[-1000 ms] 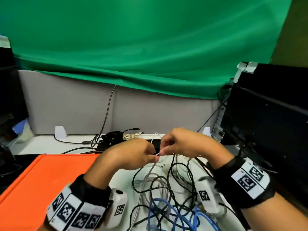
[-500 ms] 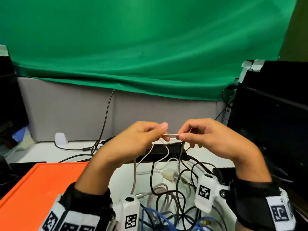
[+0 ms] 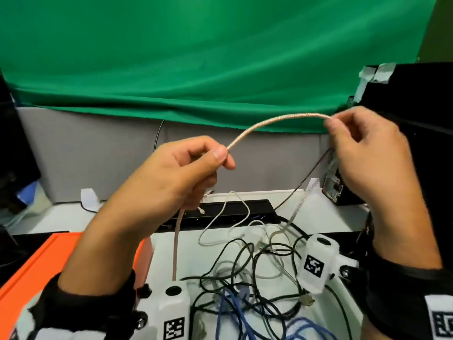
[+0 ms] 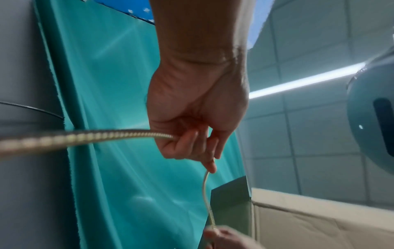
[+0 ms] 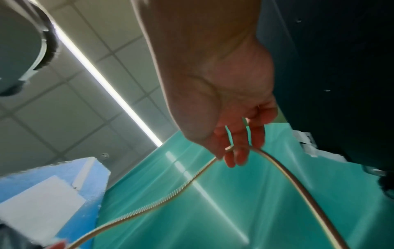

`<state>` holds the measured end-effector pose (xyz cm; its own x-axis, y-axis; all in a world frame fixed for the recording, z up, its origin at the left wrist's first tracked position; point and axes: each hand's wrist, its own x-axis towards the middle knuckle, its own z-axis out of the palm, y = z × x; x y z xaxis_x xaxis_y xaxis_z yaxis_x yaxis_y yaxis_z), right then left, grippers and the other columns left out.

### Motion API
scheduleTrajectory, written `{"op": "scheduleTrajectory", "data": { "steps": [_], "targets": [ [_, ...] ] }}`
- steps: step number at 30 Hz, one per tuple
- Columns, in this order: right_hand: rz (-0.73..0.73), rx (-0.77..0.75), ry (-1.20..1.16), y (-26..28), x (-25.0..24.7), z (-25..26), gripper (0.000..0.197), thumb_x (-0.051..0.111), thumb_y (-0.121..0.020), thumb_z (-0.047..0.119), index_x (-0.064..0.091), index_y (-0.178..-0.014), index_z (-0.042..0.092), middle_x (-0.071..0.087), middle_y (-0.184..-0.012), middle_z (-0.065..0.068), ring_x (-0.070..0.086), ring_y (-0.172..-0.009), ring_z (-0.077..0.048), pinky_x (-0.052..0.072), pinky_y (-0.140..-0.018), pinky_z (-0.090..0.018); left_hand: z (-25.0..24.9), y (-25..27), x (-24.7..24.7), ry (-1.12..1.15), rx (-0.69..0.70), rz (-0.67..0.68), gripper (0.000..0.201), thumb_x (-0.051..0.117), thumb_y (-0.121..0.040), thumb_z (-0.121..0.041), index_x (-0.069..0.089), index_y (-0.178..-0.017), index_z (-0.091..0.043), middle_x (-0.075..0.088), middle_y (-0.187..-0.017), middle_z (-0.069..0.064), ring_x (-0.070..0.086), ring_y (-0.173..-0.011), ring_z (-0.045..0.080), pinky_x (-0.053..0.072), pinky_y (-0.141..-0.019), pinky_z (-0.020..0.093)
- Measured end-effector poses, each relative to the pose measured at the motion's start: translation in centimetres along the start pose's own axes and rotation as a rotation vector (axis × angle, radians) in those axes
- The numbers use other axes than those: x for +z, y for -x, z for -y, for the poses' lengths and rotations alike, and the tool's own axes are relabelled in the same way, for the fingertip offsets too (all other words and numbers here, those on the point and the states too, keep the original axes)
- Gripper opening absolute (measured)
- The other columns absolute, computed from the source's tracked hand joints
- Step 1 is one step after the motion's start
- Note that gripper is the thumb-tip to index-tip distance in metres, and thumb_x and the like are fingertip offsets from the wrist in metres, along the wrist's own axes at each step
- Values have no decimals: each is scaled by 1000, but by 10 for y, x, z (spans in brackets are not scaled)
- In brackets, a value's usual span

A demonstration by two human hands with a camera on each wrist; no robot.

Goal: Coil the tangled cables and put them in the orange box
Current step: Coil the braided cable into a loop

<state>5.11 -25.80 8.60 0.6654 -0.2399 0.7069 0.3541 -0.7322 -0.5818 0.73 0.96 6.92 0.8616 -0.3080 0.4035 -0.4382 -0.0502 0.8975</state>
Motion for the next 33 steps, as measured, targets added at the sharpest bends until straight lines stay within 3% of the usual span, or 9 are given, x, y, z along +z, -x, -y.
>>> {"op": "scheduleTrajectory", "data": {
  "steps": [4,6,8,11,16,20,25,29,33],
  "targets": [
    [186,-389,-72,31,0,48,48,57,-96,37,49,-143,33,55,-140,11,45,-133,-12,35,-114,-40,0,-3,14,-74,169,-138,20,59,-95,-32,75,-89,-22,36,-55,-12,23,-49,10,15,-46,26],
    [362,-469,-167,45,8,66,41,59,-99,38,53,-139,34,62,-130,11,56,-118,-7,45,-101,-28,-1,-4,18,-60,234,-206,20,59,-96,-30,73,-87,-18,37,-54,-13,23,-47,10,17,-46,23],
    [418,-485,-232,48,15,71,23,60,-100,35,68,-122,29,71,-105,6,63,-93,-11,49,-83,-30,-3,-3,15,-44,227,-250,20,64,-95,-32,72,-83,-17,36,-54,-11,23,-46,10,18,-45,21],
    [258,-395,-305,33,21,56,17,61,-100,31,75,-96,22,71,-83,3,63,-77,-15,49,-71,-35,-1,1,3,-76,56,-109,27,66,-91,-39,69,-78,-15,33,-52,-5,24,-44,12,22,-42,21],
    [-187,-101,-235,10,17,25,27,54,-99,36,69,-87,17,65,-73,-5,58,-71,-25,44,-65,-36,5,2,-10,-253,-193,122,44,53,-93,-49,58,-67,-14,36,-49,2,41,-46,21,47,-55,29],
    [-105,21,-14,7,16,15,25,50,-100,33,65,-104,15,67,-90,-3,62,-92,-33,48,-82,-42,3,-1,-5,-113,-171,18,41,51,-98,-45,50,-69,-17,31,-54,0,32,-46,18,44,-52,29],
    [125,-346,-40,27,23,43,51,51,-90,23,51,-141,28,57,-136,5,46,-128,-15,31,-116,-55,8,-9,15,-72,-5,-182,35,54,-96,-43,63,-72,-19,32,-53,-11,20,-48,11,17,-47,26],
    [473,-446,-199,44,29,62,26,58,-99,38,64,-124,36,69,-108,11,64,-99,-10,51,-90,-38,11,-11,20,-130,148,-279,33,58,-94,-44,66,-71,-22,38,-55,-13,29,-49,8,24,-47,25],
    [268,-436,-273,33,29,51,15,63,-97,37,74,-94,27,72,-81,6,67,-75,-19,53,-70,-41,12,-8,10,-133,-46,-106,40,56,-89,-52,58,-65,-19,31,-51,-9,22,-46,12,15,-47,26]
  ]
}}
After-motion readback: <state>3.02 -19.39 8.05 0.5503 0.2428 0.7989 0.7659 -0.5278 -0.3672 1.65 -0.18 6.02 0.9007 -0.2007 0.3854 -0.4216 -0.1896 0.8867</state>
